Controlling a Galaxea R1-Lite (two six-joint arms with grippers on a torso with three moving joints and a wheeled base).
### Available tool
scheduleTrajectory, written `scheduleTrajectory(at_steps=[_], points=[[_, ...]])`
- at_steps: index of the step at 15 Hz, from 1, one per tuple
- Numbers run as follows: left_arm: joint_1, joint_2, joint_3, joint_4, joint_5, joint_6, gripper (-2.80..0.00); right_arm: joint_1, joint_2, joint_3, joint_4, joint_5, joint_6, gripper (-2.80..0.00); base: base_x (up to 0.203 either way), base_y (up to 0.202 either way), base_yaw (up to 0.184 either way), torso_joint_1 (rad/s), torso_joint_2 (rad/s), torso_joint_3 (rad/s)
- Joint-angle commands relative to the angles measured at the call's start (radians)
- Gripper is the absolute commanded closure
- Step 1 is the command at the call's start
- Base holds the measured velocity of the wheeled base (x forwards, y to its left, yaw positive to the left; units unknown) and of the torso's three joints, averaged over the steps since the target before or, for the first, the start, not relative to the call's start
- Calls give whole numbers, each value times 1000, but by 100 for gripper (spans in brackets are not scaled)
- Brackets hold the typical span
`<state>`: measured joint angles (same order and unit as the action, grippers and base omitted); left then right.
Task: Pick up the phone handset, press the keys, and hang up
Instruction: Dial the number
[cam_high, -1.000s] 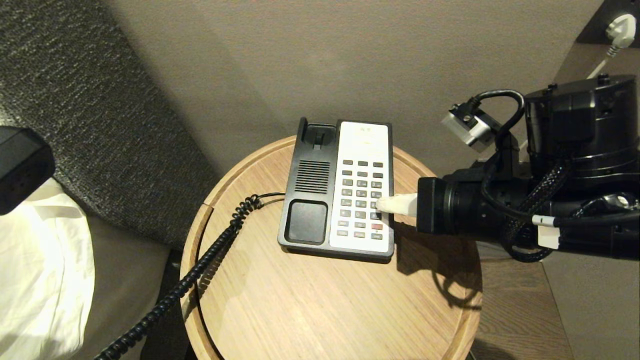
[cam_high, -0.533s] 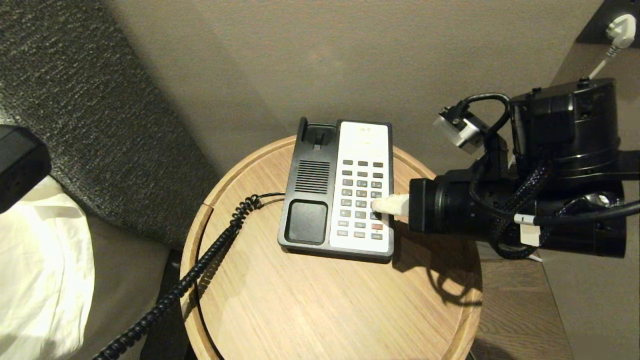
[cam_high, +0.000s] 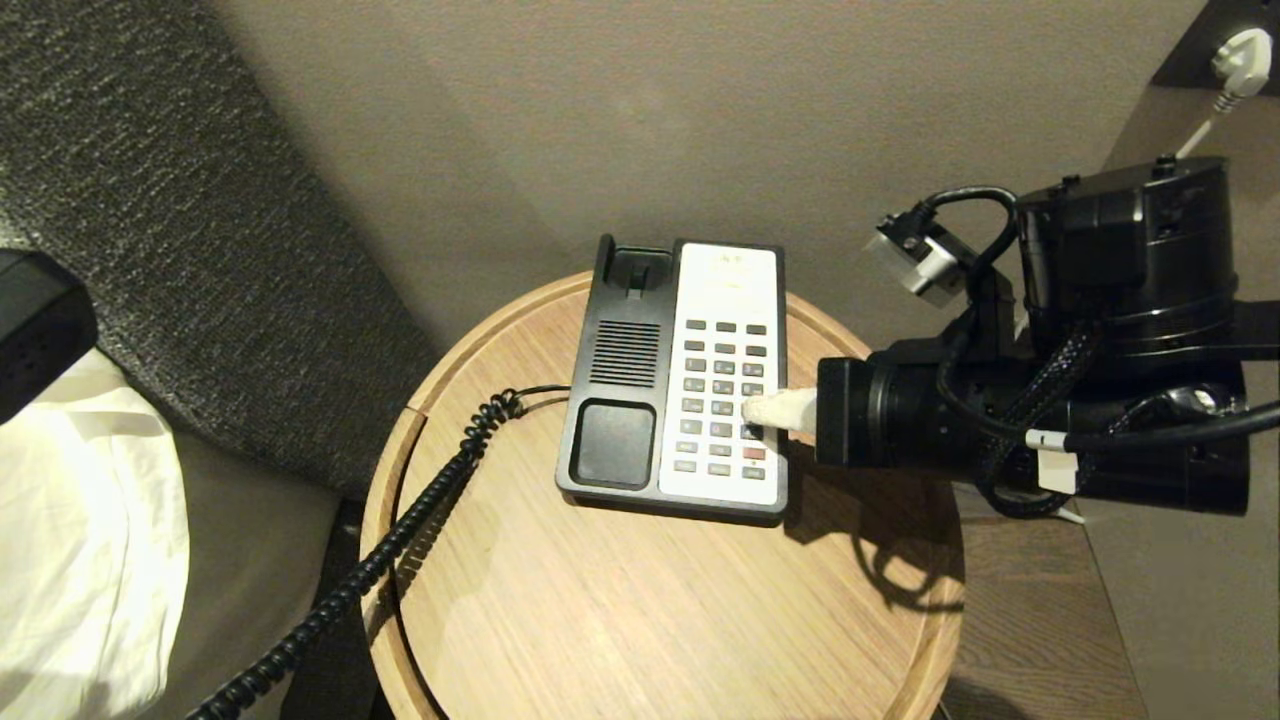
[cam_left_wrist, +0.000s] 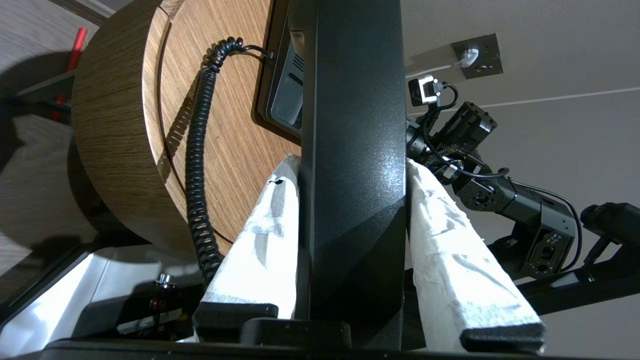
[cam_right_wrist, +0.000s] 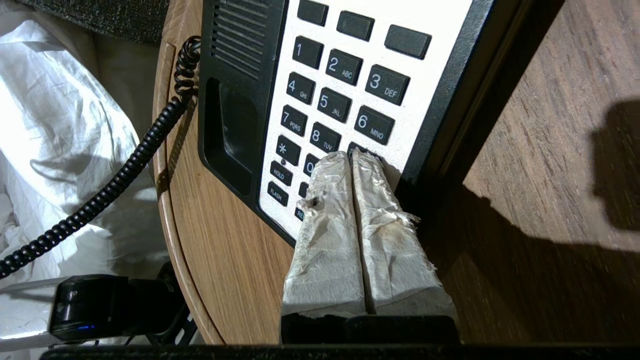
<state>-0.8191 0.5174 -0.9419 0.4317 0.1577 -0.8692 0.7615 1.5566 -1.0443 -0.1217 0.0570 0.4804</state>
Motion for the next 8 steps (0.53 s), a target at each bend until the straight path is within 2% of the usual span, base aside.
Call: scheduleTrajectory(at_steps=[1,8], points=[[0,0,2,2,0,-5,0,1,-15,-3,3,4,13,0,0,0,0,0,0,0],[0,0,6,2,0,-5,0,3,-21,19,13,9,40,0,0,0,0,0,0,0]])
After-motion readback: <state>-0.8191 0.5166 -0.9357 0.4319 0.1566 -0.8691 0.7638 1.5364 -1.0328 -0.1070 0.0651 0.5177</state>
